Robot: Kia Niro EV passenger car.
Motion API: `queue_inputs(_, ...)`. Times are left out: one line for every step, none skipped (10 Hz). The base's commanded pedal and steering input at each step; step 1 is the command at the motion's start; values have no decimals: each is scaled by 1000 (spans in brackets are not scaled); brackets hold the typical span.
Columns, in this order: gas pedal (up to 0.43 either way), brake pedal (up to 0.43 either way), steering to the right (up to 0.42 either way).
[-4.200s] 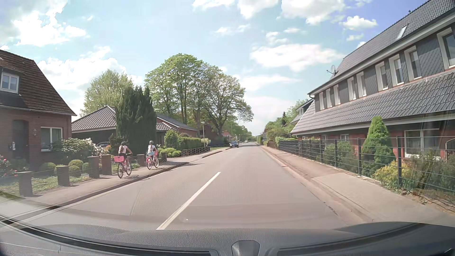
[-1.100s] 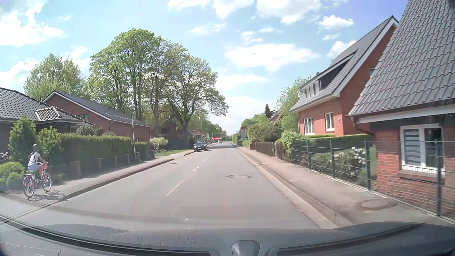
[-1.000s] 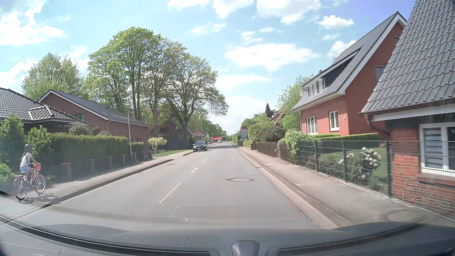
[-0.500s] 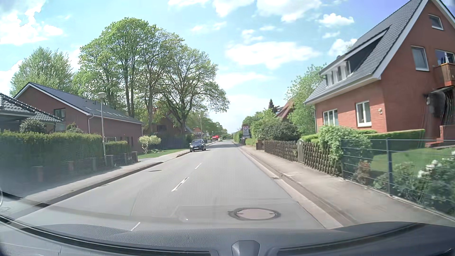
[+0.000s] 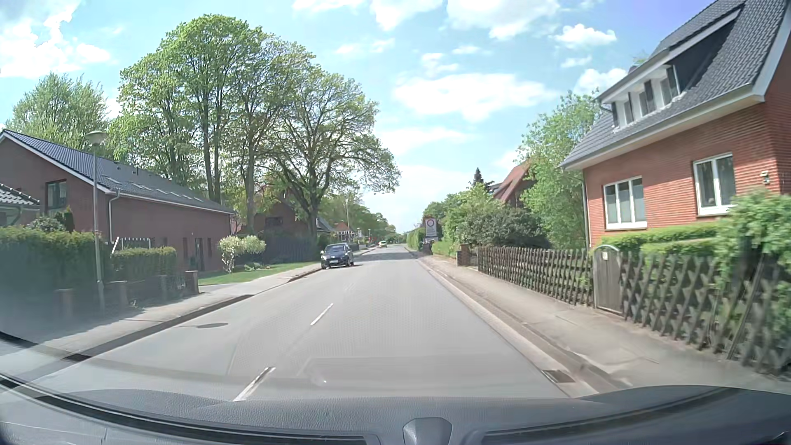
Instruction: Follow the waypoints while adhering to traffic rules and regulations
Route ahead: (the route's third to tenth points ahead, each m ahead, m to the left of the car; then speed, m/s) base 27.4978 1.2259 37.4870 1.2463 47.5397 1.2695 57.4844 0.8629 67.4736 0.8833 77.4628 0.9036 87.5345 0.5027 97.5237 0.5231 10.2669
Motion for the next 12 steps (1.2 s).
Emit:
queue_inputs(228,0,-7)
queue_inputs(228,0,-7)
queue_inputs(228,0,-6)
queue_inputs(228,0,-5)
queue_inputs(228,0,-3)
queue_inputs(228,0,0)
queue_inputs(228,0,4)
queue_inputs(228,0,6)
queue_inputs(228,0,7)
queue_inputs(209,0,7)
queue_inputs(98,0,1)
queue_inputs(87,0,-1)
